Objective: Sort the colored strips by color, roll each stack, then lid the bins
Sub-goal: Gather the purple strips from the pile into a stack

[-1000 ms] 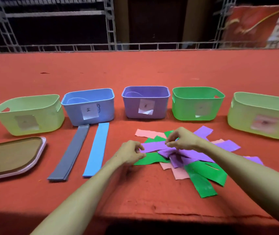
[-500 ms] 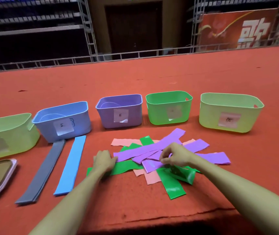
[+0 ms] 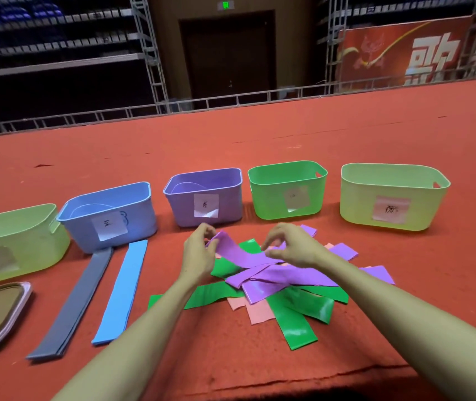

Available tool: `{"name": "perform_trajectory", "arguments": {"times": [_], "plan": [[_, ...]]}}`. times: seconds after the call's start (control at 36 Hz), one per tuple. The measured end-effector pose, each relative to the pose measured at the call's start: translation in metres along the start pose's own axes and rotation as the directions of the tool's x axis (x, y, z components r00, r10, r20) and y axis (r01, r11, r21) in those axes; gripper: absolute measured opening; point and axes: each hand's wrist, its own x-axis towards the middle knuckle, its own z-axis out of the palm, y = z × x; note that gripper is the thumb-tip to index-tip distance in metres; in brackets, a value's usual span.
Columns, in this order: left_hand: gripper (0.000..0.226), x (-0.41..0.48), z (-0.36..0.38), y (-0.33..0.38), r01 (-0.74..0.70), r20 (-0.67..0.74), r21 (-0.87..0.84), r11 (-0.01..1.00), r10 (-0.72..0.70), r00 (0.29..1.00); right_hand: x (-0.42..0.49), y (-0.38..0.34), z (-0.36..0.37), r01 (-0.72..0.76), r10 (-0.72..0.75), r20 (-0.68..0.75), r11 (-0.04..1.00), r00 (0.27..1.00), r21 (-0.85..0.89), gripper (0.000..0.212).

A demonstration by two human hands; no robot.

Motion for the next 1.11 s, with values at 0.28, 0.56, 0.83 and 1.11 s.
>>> {"name": "perform_trajectory", "arguments": {"times": [0.28,0.56,0.83,1.11], "plan": [[0.015,0.016,-0.023,0.085,-0.298,0.011,-0.187,0.936,0.306,0.952,0.023,-0.046,-0.039,0.217,-0.209,-0.094,0.972,0.973,0.089,0.01],[0.046,0.016,-0.029,0.121,-0.272,0.005,-0.39,0.88,0.297,0.955,0.022,-0.071,-0.077,0.309,-0.262,-0.307,0.944,0.915,0.115,0.019],[0.066,-0.008,-0.012,0.14,-0.302,0.083,-0.444,0.844,0.375,0.923,0.013,-0.091,-0.116,0.35,-0.239,-0.495,0.925,0.836,0.146,0.03],[0.067,-0.037,-0.001,0.127,-0.257,0.178,-0.454,0.853,0.369,0.912,0.006,-0.1,-0.155,0.4,-0.25,-0.645,0.912,0.722,0.093,0.024]]}}
